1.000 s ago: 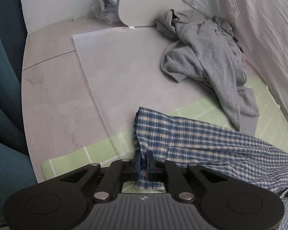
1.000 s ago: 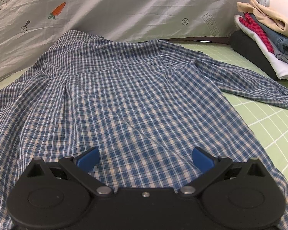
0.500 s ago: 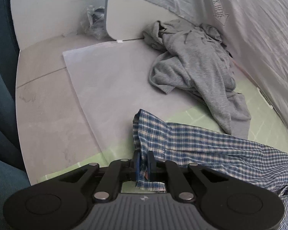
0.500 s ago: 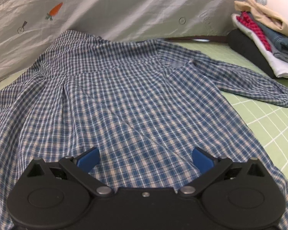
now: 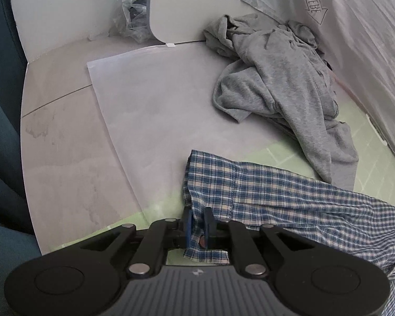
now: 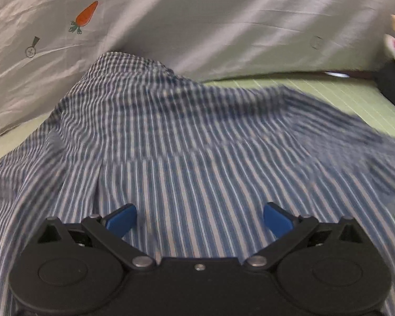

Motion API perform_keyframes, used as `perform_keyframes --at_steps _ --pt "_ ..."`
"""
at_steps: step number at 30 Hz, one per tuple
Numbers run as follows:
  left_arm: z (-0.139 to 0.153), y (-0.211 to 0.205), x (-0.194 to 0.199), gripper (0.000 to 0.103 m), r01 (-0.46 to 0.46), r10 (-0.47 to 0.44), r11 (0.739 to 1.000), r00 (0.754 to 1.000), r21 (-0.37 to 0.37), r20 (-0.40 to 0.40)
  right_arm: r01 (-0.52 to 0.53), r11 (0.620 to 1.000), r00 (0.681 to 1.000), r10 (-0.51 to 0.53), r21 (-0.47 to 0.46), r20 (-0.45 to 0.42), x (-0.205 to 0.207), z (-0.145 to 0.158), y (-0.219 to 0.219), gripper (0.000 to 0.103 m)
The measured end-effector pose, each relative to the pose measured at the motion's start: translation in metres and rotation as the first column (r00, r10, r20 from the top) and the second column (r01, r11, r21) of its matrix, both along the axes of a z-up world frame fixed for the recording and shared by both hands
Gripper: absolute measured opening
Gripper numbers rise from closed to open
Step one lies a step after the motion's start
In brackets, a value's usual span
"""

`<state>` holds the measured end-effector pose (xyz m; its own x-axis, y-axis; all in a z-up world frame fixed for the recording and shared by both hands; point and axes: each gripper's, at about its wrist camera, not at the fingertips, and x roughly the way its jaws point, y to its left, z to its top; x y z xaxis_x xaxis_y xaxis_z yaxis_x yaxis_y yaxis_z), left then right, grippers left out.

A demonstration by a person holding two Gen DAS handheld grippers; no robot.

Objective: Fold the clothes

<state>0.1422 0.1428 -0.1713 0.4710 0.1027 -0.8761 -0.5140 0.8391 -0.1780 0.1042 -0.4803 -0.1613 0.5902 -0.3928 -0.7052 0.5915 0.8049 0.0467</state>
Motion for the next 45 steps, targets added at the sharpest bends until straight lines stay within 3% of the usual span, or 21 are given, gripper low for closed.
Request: perform_keyframes --at_steps 3,11,17,21,23,26,31,37,40,45 --pt "0.0 -0.001 0.003 0.011 -0.007 0.007 1.0 1.0 0.009 -0.01 -0.029 0.999 1.0 0.029 -0.032 -0.005 0.036 -0.003 -0.016 0.103" --pt "0.001 -0.003 0.009 0.011 -0.026 0.027 0.999 0.999 0.032 -0.038 0.079 0.995 0.997 -0.079 -0.058 0.001 0.118 -0.006 -0.078 0.103" --pt "0.002 -0.005 0.012 0.011 -0.038 0.04 0.998 0.998 0.047 -0.049 0.066 0.997 0.998 -0.065 -0.051 0.011 0.147 -0.007 -0.108 0.103" --pt "0.003 -0.004 0.01 0.011 -0.047 0.049 0.998 0.998 0.033 -0.044 0.046 0.999 0.998 -0.046 -0.013 -0.034 0.151 -0.001 -0.115 0.103" --pt "0.002 -0.002 0.009 0.011 -0.053 0.054 0.998 0.998 0.024 -0.039 0.079 0.996 0.996 -0.08 -0.027 -0.035 0.144 0.007 -0.107 0.103" --pt "0.002 -0.003 0.009 0.011 -0.058 0.059 0.998 0.998 0.022 -0.035 0.046 0.997 0.997 -0.042 -0.064 0.067 0.124 0.023 -0.071 0.103" --pt "0.002 -0.005 0.009 0.011 -0.047 0.048 0.998 0.998 0.036 -0.038 -0.183 0.981 0.98 0.187 -0.065 0.074 0.118 0.017 0.001 0.103" --pt "0.001 -0.002 0.006 0.012 -0.066 0.066 0.998 0.998 0.013 -0.024 -0.406 0.909 0.913 0.408 -0.098 -0.003 0.144 -0.003 0.063 0.103" --pt "0.002 -0.002 0.007 0.012 -0.061 0.061 0.998 0.998 0.015 -0.025 -0.418 0.904 0.908 0.42 -0.089 0.001 0.165 -0.007 0.068 0.103" --pt "0.001 -0.004 0.008 0.012 -0.059 0.059 0.998 0.998 0.026 -0.027 -0.364 0.928 0.931 0.365 -0.073 -0.001 0.214 -0.007 0.043 0.103"
